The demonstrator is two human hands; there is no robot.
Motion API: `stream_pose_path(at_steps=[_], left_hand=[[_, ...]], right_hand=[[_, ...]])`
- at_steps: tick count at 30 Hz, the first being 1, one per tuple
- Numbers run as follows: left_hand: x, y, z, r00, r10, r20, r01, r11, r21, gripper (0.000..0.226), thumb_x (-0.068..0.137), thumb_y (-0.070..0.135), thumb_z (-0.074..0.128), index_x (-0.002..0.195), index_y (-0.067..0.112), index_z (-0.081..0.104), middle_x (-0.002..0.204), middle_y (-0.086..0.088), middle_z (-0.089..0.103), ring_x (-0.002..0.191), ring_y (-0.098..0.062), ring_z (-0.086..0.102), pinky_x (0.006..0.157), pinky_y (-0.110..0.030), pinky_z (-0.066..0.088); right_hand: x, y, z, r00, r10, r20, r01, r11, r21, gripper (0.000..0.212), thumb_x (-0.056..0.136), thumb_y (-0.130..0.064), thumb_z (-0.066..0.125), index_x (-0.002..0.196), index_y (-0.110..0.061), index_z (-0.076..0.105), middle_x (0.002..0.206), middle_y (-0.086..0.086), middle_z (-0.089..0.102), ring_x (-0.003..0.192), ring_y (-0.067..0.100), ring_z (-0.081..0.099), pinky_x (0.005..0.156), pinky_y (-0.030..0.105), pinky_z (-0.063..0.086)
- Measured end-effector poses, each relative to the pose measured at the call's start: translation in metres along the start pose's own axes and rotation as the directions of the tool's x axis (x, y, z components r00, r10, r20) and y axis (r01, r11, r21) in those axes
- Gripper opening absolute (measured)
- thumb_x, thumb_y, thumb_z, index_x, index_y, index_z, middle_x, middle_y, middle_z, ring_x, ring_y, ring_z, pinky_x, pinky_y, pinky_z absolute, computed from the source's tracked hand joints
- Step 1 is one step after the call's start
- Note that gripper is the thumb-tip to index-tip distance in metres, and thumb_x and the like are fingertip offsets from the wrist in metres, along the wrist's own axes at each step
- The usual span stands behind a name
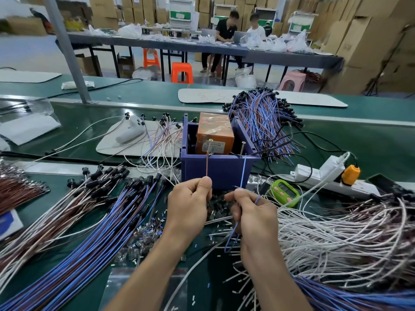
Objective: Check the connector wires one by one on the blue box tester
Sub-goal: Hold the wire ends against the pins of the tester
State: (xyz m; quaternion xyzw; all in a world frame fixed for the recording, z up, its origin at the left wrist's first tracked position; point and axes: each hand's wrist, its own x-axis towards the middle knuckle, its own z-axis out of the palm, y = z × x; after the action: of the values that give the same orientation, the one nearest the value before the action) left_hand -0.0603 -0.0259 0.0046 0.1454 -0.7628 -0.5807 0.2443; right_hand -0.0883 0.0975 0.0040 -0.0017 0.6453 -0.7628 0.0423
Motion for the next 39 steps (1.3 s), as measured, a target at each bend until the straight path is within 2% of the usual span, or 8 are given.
stream_pose_path(at_steps=[6, 12, 20, 24, 28, 33, 36, 39], left_hand=[[-0.001, 0.001, 0.001, 1.000, 0.026, 0.017, -0.026, 1.000, 0.017, 0.052, 0.094, 0.045, 0.049, 0.063, 0.004, 0.047, 0.051, -0.001, 0.040, 0.050, -0.017, 0.033, 0.052, -0.036, 0.030], [-0.001, -0.002, 0.001, 1.000, 0.022, 0.018, -0.022, 1.000, 0.018, 0.052, 0.105, 0.032, 0.053, 0.063, 0.003, 0.047, 0.051, -0.002, 0.041, 0.051, -0.018, 0.034, 0.053, -0.036, 0.031], [0.000, -0.003, 0.002, 0.999, 0.023, 0.023, -0.024, 0.999, 0.024, 0.050, 0.104, 0.034, 0.053, 0.063, 0.006, 0.048, 0.050, 0.002, 0.041, 0.050, -0.015, 0.033, 0.052, -0.034, 0.030], [0.001, -0.003, 0.003, 1.000, 0.014, 0.026, -0.014, 1.000, 0.017, 0.050, 0.104, 0.036, 0.053, 0.062, 0.008, 0.049, 0.049, 0.003, 0.040, 0.049, -0.015, 0.033, 0.053, -0.033, 0.030], [0.000, 0.001, 0.003, 1.000, 0.016, 0.019, -0.016, 1.000, 0.018, 0.049, 0.094, 0.045, 0.050, 0.062, 0.009, 0.050, 0.049, 0.001, 0.042, 0.049, -0.015, 0.034, 0.051, -0.032, 0.031], [-0.001, 0.001, 0.001, 1.000, 0.003, 0.002, -0.003, 1.000, 0.013, 0.049, 0.104, 0.035, 0.053, 0.063, 0.007, 0.053, 0.049, -0.001, 0.045, 0.048, -0.015, 0.037, 0.052, -0.034, 0.033], [-0.005, 0.005, 0.000, 0.999, 0.004, -0.041, -0.005, 0.999, -0.035, 0.048, 0.097, 0.040, 0.055, 0.062, 0.007, 0.056, 0.046, 0.006, 0.040, 0.045, -0.013, 0.033, 0.048, -0.031, 0.031], [-0.008, 0.010, 0.002, 0.999, -0.040, 0.008, 0.041, 0.979, -0.201, 0.037, 0.100, 0.032, 0.062, 0.071, 0.017, 0.078, 0.048, 0.011, 0.052, 0.045, -0.005, 0.044, 0.049, -0.018, 0.038]], right_hand=[[0.000, 0.000, 0.000, 0.999, -0.036, -0.003, 0.036, 0.999, -0.003, 0.037, 0.100, -0.015, 0.059, 0.067, -0.015, 0.076, 0.049, -0.002, 0.045, 0.045, 0.009, 0.035, 0.046, 0.020, 0.033], [-0.001, -0.001, 0.000, 0.999, -0.031, 0.044, 0.031, 1.000, 0.006, 0.036, 0.101, -0.016, 0.058, 0.071, -0.012, 0.077, 0.049, -0.002, 0.041, 0.046, 0.010, 0.033, 0.045, 0.021, 0.031], [0.002, -0.003, -0.001, 1.000, -0.013, 0.001, 0.013, 0.999, 0.029, 0.038, 0.101, -0.015, 0.058, 0.068, -0.014, 0.076, 0.048, -0.003, 0.040, 0.044, 0.010, 0.033, 0.045, 0.024, 0.029], [0.004, -0.004, 0.000, 0.999, 0.007, 0.033, -0.008, 1.000, 0.016, 0.038, 0.101, -0.013, 0.057, 0.069, -0.013, 0.077, 0.047, -0.004, 0.037, 0.044, 0.009, 0.029, 0.044, 0.022, 0.026], [0.003, -0.006, -0.001, 0.998, 0.017, 0.064, -0.017, 1.000, 0.009, 0.037, 0.100, -0.009, 0.057, 0.069, -0.012, 0.077, 0.047, -0.006, 0.033, 0.042, 0.008, 0.026, 0.042, 0.020, 0.024], [-0.005, -0.010, -0.004, 0.999, 0.022, 0.041, -0.025, 0.997, 0.076, 0.040, 0.099, -0.008, 0.057, 0.064, -0.013, 0.075, 0.046, -0.006, 0.033, 0.042, 0.009, 0.025, 0.044, 0.024, 0.022], [-0.010, -0.014, -0.004, 0.995, 0.020, 0.103, -0.031, 0.994, 0.110, 0.038, 0.097, -0.006, 0.056, 0.064, -0.008, 0.073, 0.047, 0.000, 0.031, 0.042, 0.012, 0.024, 0.043, 0.026, 0.021], [-0.015, -0.018, -0.003, 0.964, 0.055, 0.258, -0.068, 0.997, 0.041, 0.035, 0.095, -0.006, 0.055, 0.065, -0.007, 0.072, 0.045, 0.004, 0.032, 0.040, 0.014, 0.023, 0.044, 0.026, 0.019]])
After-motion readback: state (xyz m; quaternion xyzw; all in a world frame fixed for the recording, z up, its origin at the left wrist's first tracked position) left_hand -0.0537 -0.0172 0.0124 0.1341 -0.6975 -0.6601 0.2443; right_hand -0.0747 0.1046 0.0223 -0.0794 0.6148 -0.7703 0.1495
